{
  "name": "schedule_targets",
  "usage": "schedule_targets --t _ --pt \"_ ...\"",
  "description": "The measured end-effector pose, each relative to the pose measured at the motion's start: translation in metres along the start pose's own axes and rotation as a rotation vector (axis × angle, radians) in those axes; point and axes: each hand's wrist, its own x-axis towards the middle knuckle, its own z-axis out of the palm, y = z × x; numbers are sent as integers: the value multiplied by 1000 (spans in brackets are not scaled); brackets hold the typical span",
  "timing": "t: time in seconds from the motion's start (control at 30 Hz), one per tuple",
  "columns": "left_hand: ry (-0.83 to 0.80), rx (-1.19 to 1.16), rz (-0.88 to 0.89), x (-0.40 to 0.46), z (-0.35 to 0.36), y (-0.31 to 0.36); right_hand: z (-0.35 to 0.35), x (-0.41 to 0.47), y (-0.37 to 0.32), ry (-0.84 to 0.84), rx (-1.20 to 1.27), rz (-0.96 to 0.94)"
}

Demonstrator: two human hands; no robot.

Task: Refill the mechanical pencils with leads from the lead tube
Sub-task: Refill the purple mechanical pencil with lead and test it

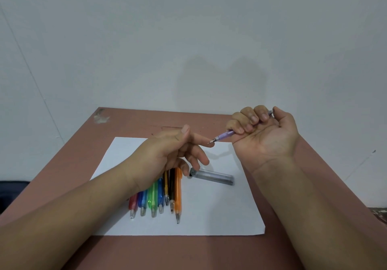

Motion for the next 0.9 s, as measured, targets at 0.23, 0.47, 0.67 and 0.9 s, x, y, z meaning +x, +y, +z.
schedule_targets --t 0.23,0.47,0.67,0.9 --pt "79 159 14 -2 6 5 1 -1 0 0 0 -7" --pt "179 246 38 0 9 5 3 -4 4 -13 1 5" --pt "200 258 53 1 9 4 5 -6 7 -7 8 24" --pt "264 354 30 1 7 3 7 -3 16 -17 -226 24"
